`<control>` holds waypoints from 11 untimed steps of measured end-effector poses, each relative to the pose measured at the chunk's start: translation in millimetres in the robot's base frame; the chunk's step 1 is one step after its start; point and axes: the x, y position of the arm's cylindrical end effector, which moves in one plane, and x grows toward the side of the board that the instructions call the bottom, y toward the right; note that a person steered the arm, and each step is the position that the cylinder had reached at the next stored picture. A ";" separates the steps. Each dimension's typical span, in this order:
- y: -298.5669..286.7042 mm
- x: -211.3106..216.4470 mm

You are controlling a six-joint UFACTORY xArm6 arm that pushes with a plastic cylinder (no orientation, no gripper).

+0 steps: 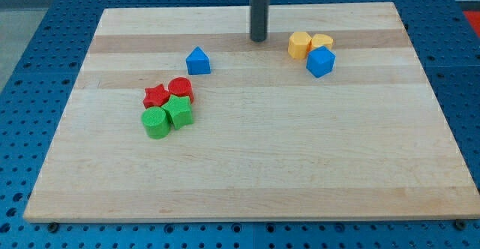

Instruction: Move the blue triangle to the bottom left of the yellow hexagon

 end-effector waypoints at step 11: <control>12.1 130.2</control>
